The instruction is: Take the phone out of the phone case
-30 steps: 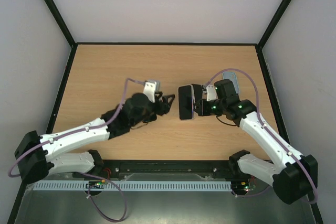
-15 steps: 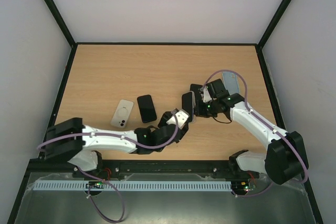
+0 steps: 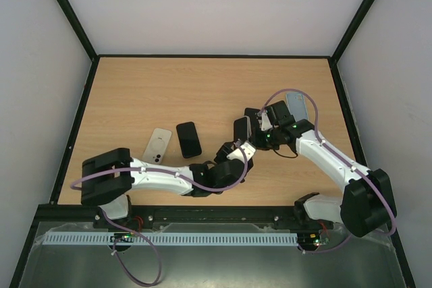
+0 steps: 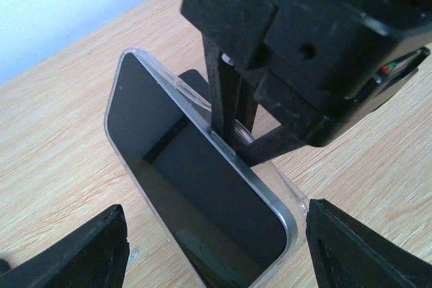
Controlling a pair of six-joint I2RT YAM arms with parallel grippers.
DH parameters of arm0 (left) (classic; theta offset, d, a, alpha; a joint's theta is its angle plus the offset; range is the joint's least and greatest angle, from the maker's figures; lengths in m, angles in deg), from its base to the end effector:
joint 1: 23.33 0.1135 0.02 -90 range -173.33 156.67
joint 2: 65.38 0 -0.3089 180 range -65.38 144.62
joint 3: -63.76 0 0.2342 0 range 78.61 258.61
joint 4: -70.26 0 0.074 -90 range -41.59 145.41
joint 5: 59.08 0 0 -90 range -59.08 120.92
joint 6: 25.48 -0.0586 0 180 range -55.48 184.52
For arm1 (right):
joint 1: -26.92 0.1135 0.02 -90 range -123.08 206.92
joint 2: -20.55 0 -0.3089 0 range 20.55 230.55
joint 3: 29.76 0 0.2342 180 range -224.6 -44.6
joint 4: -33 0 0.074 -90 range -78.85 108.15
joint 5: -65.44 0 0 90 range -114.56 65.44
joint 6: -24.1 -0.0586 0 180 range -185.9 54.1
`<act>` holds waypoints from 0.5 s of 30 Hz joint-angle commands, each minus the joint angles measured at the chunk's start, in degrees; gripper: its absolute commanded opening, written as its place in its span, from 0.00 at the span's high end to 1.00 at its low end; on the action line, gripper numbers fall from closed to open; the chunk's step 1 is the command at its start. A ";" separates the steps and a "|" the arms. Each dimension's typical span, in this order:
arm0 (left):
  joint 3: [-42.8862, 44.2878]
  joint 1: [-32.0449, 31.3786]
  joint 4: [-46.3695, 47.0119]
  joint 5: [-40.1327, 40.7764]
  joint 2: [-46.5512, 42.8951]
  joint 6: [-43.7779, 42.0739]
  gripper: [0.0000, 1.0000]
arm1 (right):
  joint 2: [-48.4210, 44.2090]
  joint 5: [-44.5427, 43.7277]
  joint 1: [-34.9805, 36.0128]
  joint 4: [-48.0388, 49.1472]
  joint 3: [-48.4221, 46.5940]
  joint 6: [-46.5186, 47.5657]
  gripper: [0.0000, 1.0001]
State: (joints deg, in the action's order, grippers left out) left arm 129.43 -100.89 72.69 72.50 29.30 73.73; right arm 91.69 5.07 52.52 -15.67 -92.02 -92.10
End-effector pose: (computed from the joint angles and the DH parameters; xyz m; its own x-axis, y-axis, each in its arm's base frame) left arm 0.1145 -0.3387 0.2551 -0.1916 0.3128 -0.9303 0.5794 0.8011 0.1500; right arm 0.1846 0.1206 0.2642 -0.9543 -0.0317 -0.2972 -0.2157 0.7615 0.6112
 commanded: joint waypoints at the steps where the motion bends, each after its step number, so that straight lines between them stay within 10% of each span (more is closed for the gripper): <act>1: 2.03 -0.39 0.06 0.88 2.21 -0.58 0.30 | -0.85 1.05 -0.18 1.30 -1.90 -0.61 0.98; 15: 1.76 -0.40 -4.53 14.66 2.97 3.09 0.50 | -2.53 3.48 -0.20 0.86 -0.79 0.22 0.98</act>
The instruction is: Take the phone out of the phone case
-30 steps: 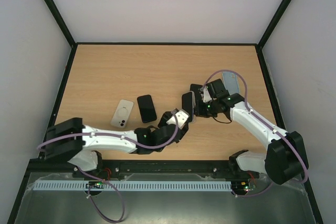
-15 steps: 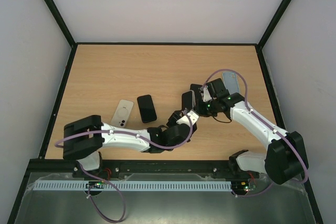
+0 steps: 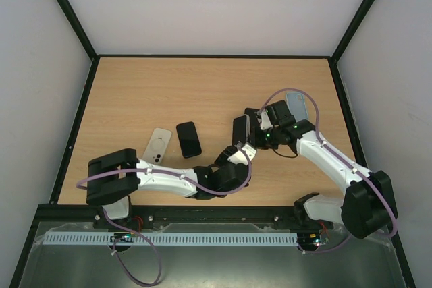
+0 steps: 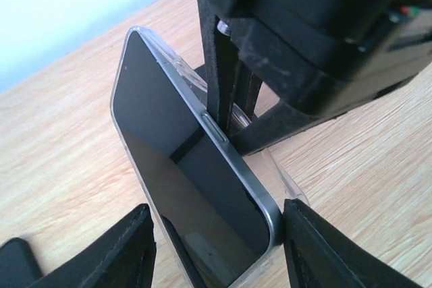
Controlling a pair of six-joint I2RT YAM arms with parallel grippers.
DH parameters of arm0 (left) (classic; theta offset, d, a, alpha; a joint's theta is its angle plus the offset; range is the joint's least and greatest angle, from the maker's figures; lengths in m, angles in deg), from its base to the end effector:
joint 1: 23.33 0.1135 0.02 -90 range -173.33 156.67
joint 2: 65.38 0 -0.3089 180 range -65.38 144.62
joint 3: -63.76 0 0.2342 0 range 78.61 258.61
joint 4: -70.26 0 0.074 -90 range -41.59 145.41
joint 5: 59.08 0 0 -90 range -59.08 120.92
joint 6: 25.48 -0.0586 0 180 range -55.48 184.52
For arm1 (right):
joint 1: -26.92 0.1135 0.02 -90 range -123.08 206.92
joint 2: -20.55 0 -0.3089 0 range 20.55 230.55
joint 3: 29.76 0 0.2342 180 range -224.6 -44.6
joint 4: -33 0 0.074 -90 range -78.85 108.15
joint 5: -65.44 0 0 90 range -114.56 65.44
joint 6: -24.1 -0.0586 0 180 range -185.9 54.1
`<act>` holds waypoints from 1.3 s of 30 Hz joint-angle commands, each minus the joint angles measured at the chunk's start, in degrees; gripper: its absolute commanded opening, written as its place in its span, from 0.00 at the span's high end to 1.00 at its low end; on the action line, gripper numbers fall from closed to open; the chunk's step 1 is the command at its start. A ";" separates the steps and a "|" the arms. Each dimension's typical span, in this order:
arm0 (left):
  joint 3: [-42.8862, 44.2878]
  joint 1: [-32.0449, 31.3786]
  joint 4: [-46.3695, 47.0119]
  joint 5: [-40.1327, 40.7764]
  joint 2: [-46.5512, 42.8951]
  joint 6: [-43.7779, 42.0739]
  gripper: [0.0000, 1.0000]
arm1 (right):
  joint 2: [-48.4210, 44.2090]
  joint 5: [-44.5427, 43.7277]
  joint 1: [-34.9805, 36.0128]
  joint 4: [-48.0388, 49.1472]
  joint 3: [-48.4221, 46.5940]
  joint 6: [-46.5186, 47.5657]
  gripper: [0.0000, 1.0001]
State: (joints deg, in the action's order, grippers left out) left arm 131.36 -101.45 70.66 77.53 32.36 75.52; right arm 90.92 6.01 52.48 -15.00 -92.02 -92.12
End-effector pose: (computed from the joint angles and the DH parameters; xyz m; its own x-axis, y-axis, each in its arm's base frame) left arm 0.1165 -0.3468 0.2453 -0.2037 0.3317 -0.9211 0.5129 0.8376 0.1882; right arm 0.1833 0.1207 0.2681 -0.9490 -0.0322 -0.3137 -0.2319 0.7453 0.6251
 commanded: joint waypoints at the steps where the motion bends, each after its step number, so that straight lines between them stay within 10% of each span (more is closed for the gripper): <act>1: 0.00 0.17 -2.69 11.19 0.29 1.07 0.52 | -1.69 3.47 -0.16 0.00 -0.86 0.35 0.98; 15: 4.25 0.45 -2.91 24.03 5.65 -4.88 0.97 | -1.64 9.16 -0.16 -3.55 -2.85 1.23 0.98; 39: -5.21 4.26 -1.78 7.30 -19.05 11.14 0.98 | -4.48 -27.73 -0.16 2.08 -4.52 6.23 0.98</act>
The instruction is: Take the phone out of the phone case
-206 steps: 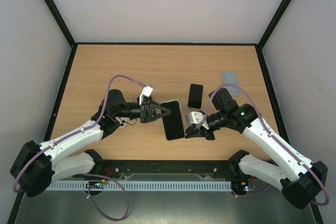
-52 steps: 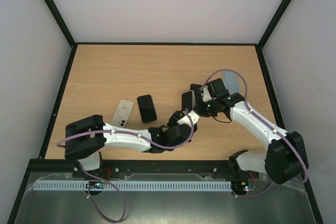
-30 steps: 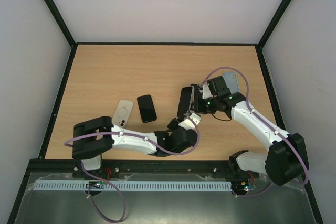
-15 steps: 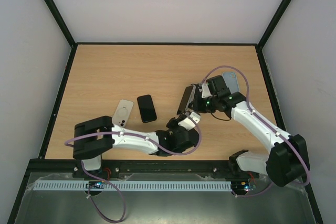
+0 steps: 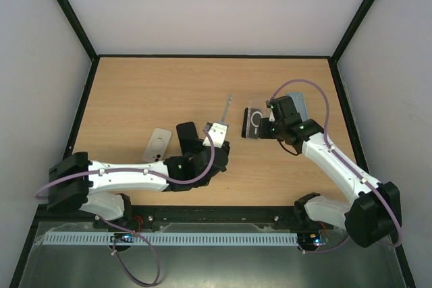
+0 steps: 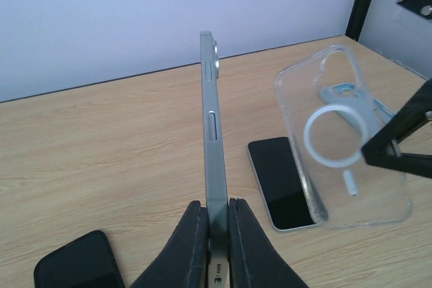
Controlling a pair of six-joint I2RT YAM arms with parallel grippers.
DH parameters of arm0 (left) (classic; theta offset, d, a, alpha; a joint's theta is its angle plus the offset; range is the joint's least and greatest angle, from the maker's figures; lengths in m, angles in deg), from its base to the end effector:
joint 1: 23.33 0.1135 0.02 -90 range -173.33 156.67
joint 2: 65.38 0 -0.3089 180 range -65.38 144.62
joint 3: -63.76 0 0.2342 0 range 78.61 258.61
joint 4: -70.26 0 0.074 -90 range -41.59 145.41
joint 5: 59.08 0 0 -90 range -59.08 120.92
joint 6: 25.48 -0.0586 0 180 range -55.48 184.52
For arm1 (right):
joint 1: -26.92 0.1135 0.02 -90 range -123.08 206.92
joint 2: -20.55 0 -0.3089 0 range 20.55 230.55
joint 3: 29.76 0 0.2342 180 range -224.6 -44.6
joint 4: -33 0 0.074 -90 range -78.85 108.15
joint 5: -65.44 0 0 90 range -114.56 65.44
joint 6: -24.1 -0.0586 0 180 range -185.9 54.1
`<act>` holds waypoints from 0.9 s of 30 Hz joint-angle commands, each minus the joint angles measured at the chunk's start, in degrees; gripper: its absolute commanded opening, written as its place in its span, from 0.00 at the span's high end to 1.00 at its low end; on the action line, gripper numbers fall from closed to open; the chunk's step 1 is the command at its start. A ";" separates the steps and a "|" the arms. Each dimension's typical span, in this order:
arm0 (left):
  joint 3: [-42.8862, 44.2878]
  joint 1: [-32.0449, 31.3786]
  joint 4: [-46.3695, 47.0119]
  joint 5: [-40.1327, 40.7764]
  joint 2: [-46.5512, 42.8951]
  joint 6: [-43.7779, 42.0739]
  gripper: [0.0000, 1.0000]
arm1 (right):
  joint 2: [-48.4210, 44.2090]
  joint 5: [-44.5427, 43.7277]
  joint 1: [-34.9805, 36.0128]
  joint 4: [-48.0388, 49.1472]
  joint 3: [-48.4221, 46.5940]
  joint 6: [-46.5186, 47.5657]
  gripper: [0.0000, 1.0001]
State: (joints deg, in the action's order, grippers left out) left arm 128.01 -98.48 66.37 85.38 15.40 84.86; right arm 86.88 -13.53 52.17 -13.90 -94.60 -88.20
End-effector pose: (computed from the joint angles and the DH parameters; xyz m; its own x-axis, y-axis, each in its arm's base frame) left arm 0.1220 -0.2742 0.3141 -0.2112 0.0082 -0.9774 0.3125 0.9481 -0.0595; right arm 0.1919 0.1029 0.2920 -0.8281 0.0212 -0.5601 -0.2371 0.8922 0.3843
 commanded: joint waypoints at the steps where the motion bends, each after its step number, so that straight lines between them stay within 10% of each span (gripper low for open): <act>1: -1.75 1.99 1.91 -1.22 -2.09 2.03 0.98 | 0.18 -10.39 0.17 1.64 -2.52 3.57 0.98; 6: -1.54 4.18 0.37 -2.16 -0.53 0.65 0.98 | 5.14 -18.59 -2.71 8.02 -5.47 19.31 0.98; 13: 0.82 8.77 -0.10 -4.68 4.89 -3.90 0.98 | 22.73 -4.86 -15.92 -1.94 -19.31 32.12 0.98; 24: 17.93 14.37 -7.01 -2.91 26.86 -18.72 0.98 | 44.13 7.52 -26.65 -11.00 -30.41 33.36 0.98; 27: 21.94 15.31 -9.26 -2.57 31.45 -21.45 0.98 | 45.26 8.33 -27.24 -10.42 -30.04 33.09 0.85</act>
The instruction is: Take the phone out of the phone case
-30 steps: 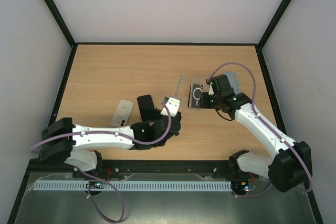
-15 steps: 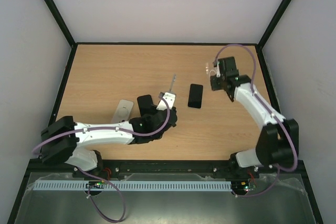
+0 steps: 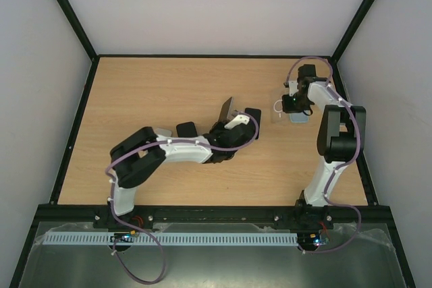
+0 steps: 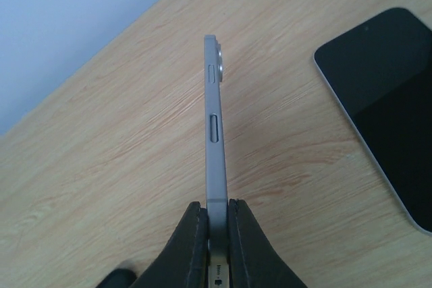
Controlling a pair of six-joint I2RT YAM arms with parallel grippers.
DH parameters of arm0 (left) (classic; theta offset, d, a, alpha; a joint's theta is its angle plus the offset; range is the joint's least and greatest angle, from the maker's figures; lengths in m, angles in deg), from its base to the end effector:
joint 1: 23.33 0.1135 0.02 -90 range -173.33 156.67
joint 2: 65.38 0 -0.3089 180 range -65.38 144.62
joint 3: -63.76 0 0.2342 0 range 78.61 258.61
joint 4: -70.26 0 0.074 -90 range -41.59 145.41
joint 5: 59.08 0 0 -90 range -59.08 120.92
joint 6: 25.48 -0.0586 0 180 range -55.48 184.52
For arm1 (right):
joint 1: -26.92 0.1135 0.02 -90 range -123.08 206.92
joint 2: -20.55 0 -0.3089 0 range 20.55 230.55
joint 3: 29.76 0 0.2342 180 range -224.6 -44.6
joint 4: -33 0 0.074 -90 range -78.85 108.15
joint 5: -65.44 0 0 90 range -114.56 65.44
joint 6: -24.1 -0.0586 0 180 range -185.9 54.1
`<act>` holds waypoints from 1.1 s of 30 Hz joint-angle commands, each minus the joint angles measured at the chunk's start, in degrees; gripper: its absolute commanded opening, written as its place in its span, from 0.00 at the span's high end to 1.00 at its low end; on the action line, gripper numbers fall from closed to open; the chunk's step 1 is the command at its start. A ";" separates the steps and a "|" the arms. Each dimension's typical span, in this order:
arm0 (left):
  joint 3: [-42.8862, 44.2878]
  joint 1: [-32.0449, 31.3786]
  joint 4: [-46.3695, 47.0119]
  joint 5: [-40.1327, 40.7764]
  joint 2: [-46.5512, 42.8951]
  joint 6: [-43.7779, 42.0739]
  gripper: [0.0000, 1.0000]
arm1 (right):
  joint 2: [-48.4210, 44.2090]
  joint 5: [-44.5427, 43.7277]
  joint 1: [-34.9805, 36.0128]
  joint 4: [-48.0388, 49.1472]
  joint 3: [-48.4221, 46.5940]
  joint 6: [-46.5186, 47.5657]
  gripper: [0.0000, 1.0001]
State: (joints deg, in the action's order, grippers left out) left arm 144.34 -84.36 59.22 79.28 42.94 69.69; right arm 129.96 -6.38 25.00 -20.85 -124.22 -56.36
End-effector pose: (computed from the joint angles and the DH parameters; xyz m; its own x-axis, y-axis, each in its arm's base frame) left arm 0.2381 -0.3396 0.2270 -0.3291 0.4708 -0.8186 0.2706 0.8775 0.3959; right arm 0.3962 0.0050 0.2235 -0.9055 -0.1272 -0.4048 -0.2342 0.9453 0.2269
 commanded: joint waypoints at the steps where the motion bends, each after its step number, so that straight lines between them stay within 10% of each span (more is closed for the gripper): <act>1: 6.28 1.38 -2.42 3.46 5.13 -7.01 0.98 | 2.14 1.49 -0.17 -3.12 -0.12 1.12 0.80; 14: 9.42 4.89 -4.85 -2.41 12.74 -5.64 0.95 | -0.74 3.68 -1.20 0.72 4.04 -0.08 0.59; 22: 9.04 6.58 -6.74 -12.77 11.45 1.83 0.44 | -15.60 14.36 -1.87 -1.89 9.63 -4.25 0.49; 33: 10.07 5.64 -8.72 -28.03 6.62 19.47 0.14 | -42.59 12.10 -3.13 10.38 26.09 -11.08 0.40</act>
State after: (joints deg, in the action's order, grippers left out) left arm 152.49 -78.26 51.90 58.56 51.96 80.51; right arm 93.43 8.48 22.60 -17.88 -104.92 -62.54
